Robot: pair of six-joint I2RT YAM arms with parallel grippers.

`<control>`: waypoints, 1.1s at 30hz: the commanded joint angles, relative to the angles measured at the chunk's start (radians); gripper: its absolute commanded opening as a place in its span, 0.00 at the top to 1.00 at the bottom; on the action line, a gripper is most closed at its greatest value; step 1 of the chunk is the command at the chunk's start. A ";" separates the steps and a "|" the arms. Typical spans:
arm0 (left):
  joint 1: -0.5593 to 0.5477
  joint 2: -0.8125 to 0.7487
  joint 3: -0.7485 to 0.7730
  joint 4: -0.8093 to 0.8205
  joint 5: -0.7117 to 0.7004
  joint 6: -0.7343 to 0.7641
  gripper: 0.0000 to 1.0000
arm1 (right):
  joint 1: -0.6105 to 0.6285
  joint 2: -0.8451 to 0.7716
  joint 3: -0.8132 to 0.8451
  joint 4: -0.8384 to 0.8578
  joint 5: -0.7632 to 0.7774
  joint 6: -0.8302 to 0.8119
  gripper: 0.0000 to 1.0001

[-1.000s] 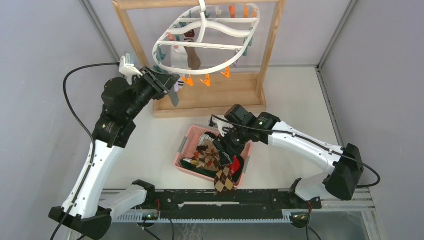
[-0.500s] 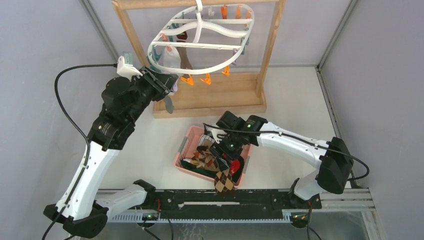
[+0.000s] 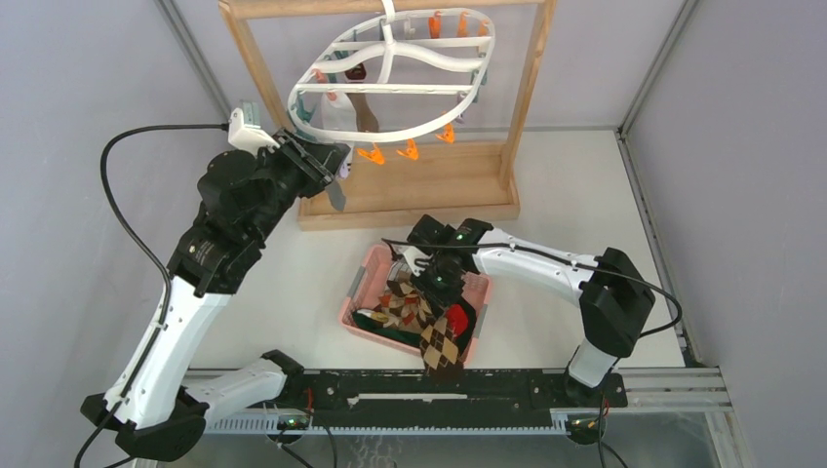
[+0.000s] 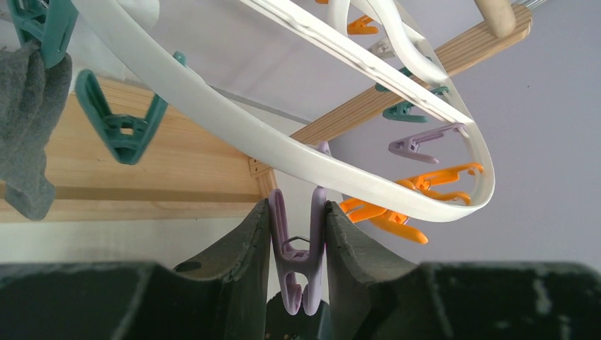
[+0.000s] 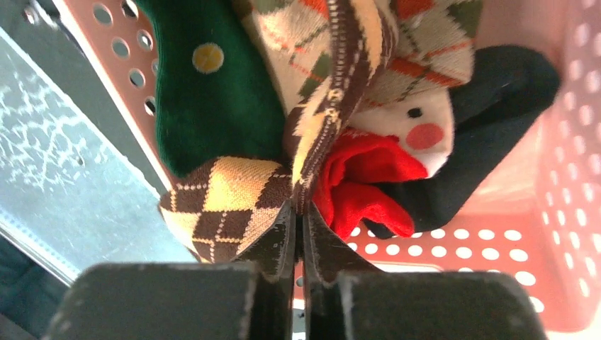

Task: Remove the socks clipped to the hanger
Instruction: Place the sock in the bin.

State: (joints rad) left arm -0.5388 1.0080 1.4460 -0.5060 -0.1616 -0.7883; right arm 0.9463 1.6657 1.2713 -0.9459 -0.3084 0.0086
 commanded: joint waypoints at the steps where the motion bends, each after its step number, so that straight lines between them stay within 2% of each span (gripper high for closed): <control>1: -0.017 -0.003 0.059 -0.033 -0.015 -0.011 0.87 | -0.031 -0.001 0.105 0.037 0.028 -0.006 0.97; 2: -0.019 -0.002 0.059 -0.035 -0.014 -0.011 0.87 | -0.037 0.003 0.121 0.044 0.030 -0.006 1.00; 8: -0.021 -0.002 0.056 -0.043 -0.009 -0.012 0.87 | -0.053 0.010 0.177 0.105 0.093 -0.039 1.00; 10: -0.021 0.000 0.057 -0.044 -0.006 -0.015 0.87 | -0.054 0.022 0.175 0.113 0.073 -0.042 0.93; 15: -0.021 0.015 0.060 -0.040 0.008 -0.032 0.86 | -0.052 -0.018 0.110 0.164 0.010 -0.029 0.84; 19: -0.022 0.029 0.057 -0.028 0.029 -0.046 0.85 | -0.060 -0.049 0.094 0.174 -0.025 -0.041 0.64; 20: -0.024 0.031 0.055 -0.025 0.031 -0.046 0.83 | -0.063 -0.055 0.094 0.174 -0.035 -0.040 0.55; 23: -0.023 0.031 0.042 -0.028 0.031 -0.035 0.77 | -0.068 -0.074 0.094 0.176 -0.053 -0.034 0.46; 24: -0.024 0.030 0.036 -0.029 0.029 -0.029 0.75 | -0.068 -0.080 0.095 0.176 -0.058 -0.031 0.35; 25: -0.023 0.025 0.028 -0.029 0.028 -0.022 0.73 | -0.070 -0.085 0.094 0.176 -0.061 -0.028 0.28; 26: -0.024 0.024 0.020 -0.030 0.027 -0.016 0.71 | -0.069 -0.093 0.095 0.176 -0.065 -0.025 0.26; 27: -0.023 0.021 0.012 -0.032 0.028 -0.010 0.69 | -0.069 -0.099 0.095 0.176 -0.069 -0.024 0.20; 28: -0.023 0.020 0.006 -0.035 0.028 -0.003 0.68 | -0.070 -0.105 0.094 0.174 -0.074 -0.023 0.03; 33: -0.022 0.014 -0.018 -0.032 0.025 0.034 0.60 | -0.072 -0.132 0.094 0.169 -0.082 -0.013 0.00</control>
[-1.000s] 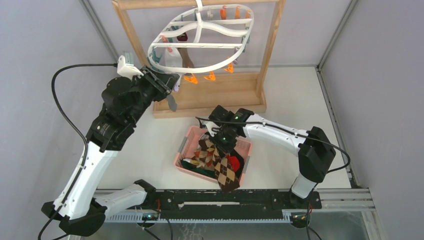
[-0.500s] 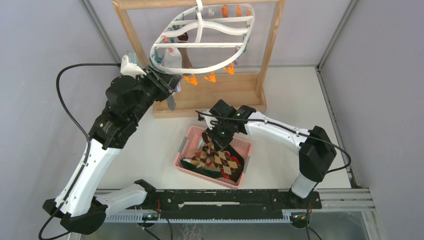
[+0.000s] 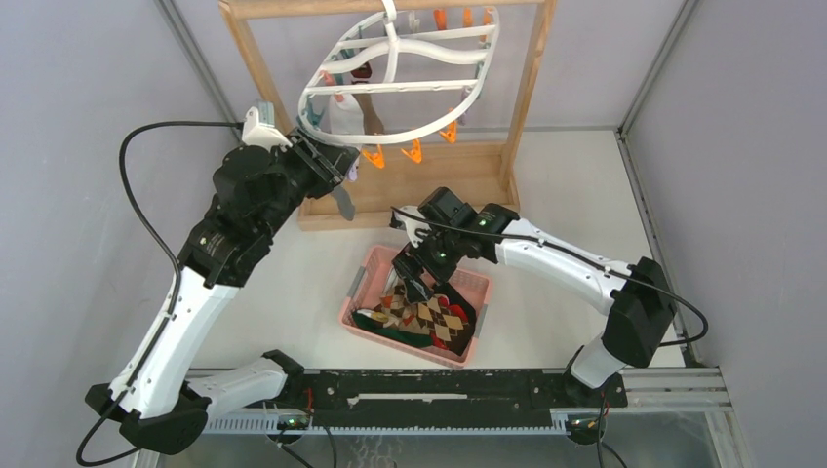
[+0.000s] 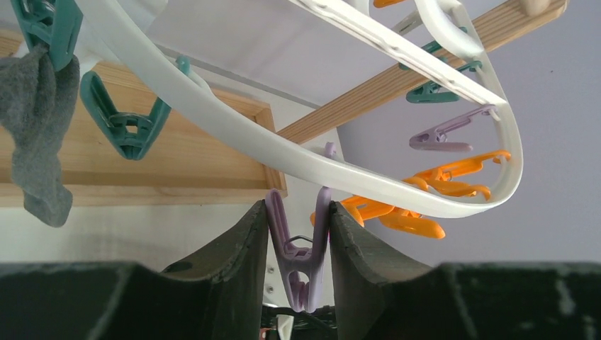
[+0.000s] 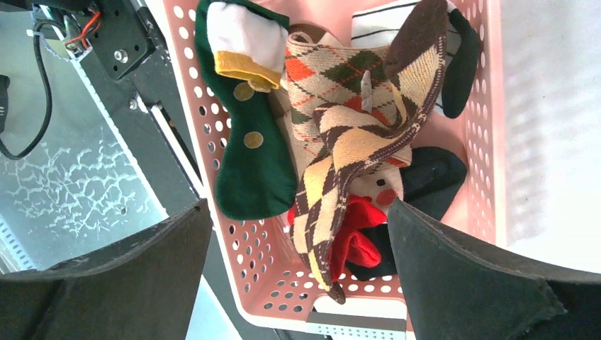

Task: Remove the socks clipped to the hanger
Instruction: Place the sock in the bin, then remove the sock from the hanger.

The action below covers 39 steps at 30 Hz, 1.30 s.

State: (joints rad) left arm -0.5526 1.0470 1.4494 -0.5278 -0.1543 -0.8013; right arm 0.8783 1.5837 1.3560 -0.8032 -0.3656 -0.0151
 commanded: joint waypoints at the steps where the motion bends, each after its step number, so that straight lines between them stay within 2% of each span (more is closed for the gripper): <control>1: -0.009 -0.029 -0.027 -0.011 0.016 0.057 0.58 | -0.005 -0.054 0.009 0.024 -0.026 0.010 0.00; 9: 0.000 -0.048 -0.079 -0.003 0.006 0.115 0.39 | -0.010 -0.068 0.008 0.000 -0.042 0.010 0.00; 14: 0.004 -0.067 -0.111 0.006 -0.011 0.143 0.19 | -0.010 -0.081 -0.004 -0.002 -0.047 0.030 0.00; 21: 0.009 -0.112 -0.197 0.009 -0.098 0.151 0.01 | -0.010 -0.098 -0.014 -0.014 -0.047 0.035 0.00; 35: 0.024 -0.194 -0.409 0.024 -0.324 0.119 0.00 | -0.009 -0.126 -0.018 -0.045 -0.047 0.038 0.00; 39: 0.057 -0.174 -0.473 0.077 -0.317 0.127 0.00 | -0.010 -0.129 -0.018 -0.049 -0.050 0.038 0.00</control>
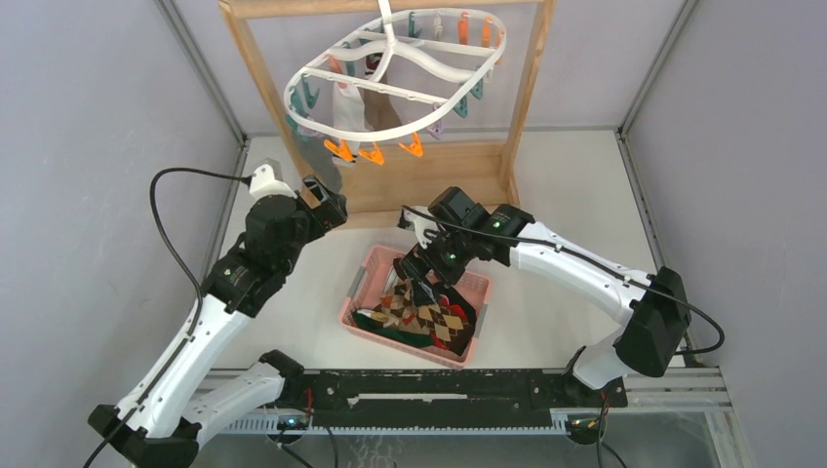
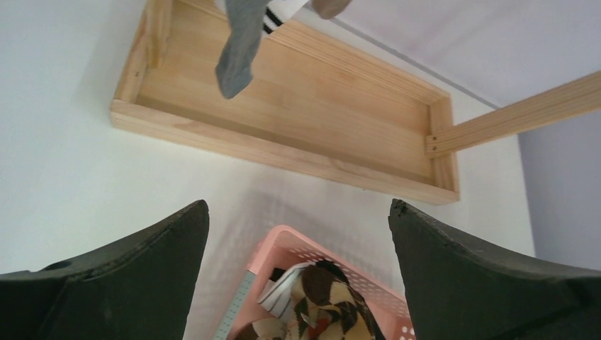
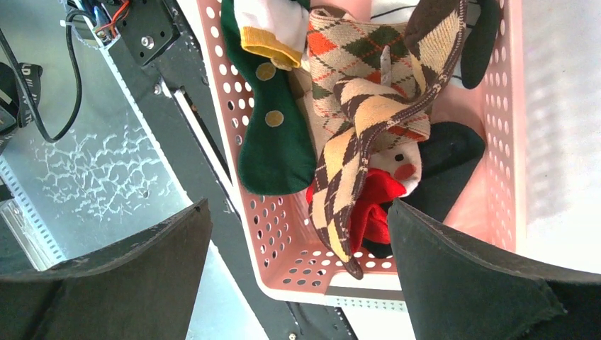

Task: Remove the socks clipped to the hanger
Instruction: Remove the sock from the hanger.

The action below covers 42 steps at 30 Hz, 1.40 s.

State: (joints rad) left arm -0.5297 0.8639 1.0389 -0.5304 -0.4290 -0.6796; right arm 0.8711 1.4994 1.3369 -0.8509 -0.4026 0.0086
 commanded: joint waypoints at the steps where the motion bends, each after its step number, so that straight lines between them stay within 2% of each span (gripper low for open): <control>1: 0.053 0.025 -0.073 0.095 -0.022 0.011 0.00 | -0.004 -0.046 0.001 -0.002 -0.014 0.014 0.00; 11: 0.207 0.167 -0.117 0.309 0.109 0.134 0.00 | -0.007 -0.066 0.001 -0.031 -0.013 0.017 0.00; 18: 0.304 0.273 -0.090 0.439 0.192 0.204 0.00 | -0.023 -0.079 0.001 -0.066 -0.013 0.010 0.00; 28: 0.348 0.477 0.025 0.575 0.288 0.254 0.00 | -0.043 -0.084 0.002 -0.110 -0.010 0.013 0.00; 42: 0.378 0.754 0.281 0.660 0.245 0.276 0.01 | -0.053 -0.105 0.001 -0.185 -0.026 0.041 0.00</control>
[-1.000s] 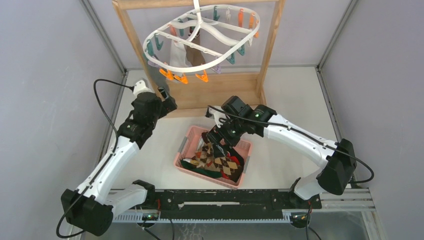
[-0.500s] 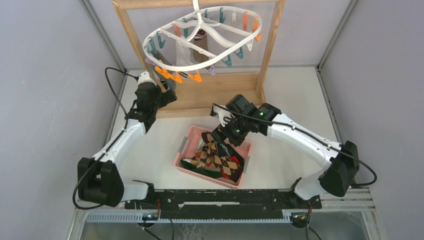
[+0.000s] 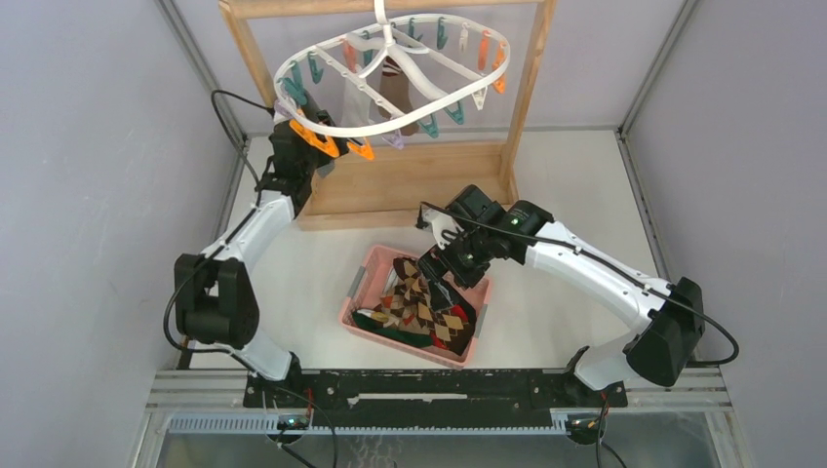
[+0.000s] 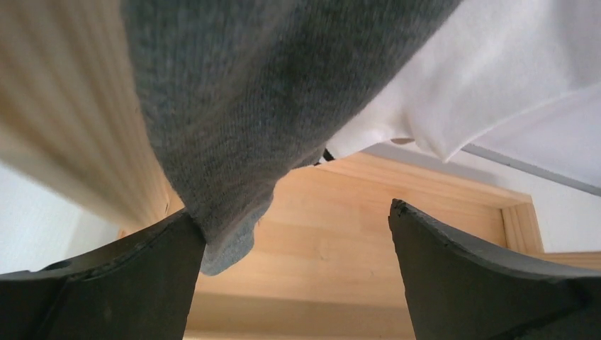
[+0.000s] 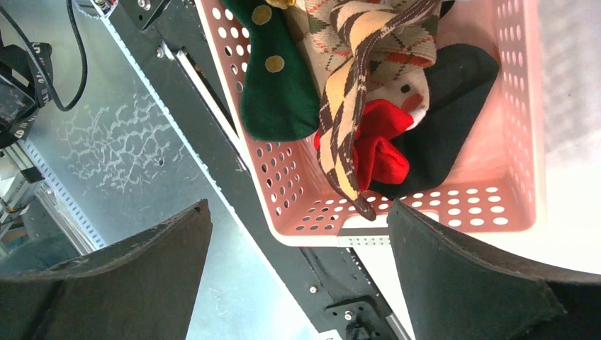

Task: Remove the socks clipped to the hanger
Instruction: Remove the sock from the hanger.

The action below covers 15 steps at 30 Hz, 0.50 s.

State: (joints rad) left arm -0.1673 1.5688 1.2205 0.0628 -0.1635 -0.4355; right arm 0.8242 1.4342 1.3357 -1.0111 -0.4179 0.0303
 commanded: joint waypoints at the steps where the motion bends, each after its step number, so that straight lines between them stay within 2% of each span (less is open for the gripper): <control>1: 0.017 0.063 0.113 0.072 -0.021 0.039 0.01 | -0.008 -0.040 0.002 -0.031 -0.009 0.019 0.00; 3: 0.025 0.093 0.144 0.075 -0.014 0.054 0.05 | -0.011 -0.042 0.002 -0.037 -0.011 0.021 0.00; 4: 0.032 0.107 0.158 0.076 -0.009 0.057 0.10 | -0.012 -0.044 0.002 -0.040 -0.009 0.023 0.00; 5: 0.043 0.118 0.166 0.080 0.007 0.055 0.20 | -0.013 -0.043 0.002 -0.044 -0.009 0.023 0.00; 10: 0.081 0.136 0.187 0.081 0.084 0.022 0.91 | -0.016 -0.036 0.002 -0.045 -0.015 0.031 0.00; 11: 0.082 0.129 0.185 0.079 0.089 0.023 0.98 | -0.017 -0.033 0.002 -0.041 -0.016 0.033 0.00; 15: 0.081 0.072 0.145 0.071 0.104 0.019 1.00 | -0.015 -0.021 0.002 -0.021 -0.028 0.043 0.00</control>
State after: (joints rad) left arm -0.1070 1.7039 1.3396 0.1036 -0.0940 -0.4057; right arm 0.8127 1.4277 1.3357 -1.0588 -0.4252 0.0483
